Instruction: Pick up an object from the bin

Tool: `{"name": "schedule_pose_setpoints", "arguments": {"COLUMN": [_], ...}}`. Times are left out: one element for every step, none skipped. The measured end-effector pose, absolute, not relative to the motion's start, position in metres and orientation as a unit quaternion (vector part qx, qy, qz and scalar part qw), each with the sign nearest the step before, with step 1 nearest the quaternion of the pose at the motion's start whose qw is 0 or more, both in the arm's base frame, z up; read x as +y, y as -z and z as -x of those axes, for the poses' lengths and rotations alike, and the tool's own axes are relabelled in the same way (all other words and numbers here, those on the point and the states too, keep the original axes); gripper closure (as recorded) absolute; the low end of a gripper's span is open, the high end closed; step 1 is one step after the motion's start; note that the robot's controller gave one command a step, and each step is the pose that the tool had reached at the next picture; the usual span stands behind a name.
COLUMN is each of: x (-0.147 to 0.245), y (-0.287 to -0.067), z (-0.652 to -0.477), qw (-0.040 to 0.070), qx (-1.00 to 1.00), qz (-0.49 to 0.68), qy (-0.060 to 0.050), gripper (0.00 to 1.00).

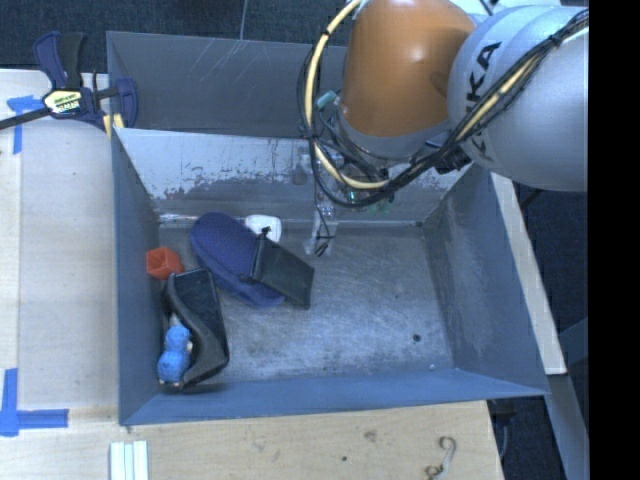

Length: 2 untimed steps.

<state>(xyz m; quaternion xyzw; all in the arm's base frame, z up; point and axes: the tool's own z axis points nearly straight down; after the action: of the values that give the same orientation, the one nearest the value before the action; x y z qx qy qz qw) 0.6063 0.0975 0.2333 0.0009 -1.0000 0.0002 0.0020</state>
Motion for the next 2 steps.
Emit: {"name": "schedule_pose_setpoints", "arguments": {"x": [0.0818, 0.0819], "y": [-0.0665, -0.0715], "z": [-0.5723, -0.5751], "qw": [0.002, -0.003], "qx": [-0.995, -0.995], "qz": [-0.1, -0.099], "qy": [0.0, 0.0], "gripper": [0.0, 1.0]}}
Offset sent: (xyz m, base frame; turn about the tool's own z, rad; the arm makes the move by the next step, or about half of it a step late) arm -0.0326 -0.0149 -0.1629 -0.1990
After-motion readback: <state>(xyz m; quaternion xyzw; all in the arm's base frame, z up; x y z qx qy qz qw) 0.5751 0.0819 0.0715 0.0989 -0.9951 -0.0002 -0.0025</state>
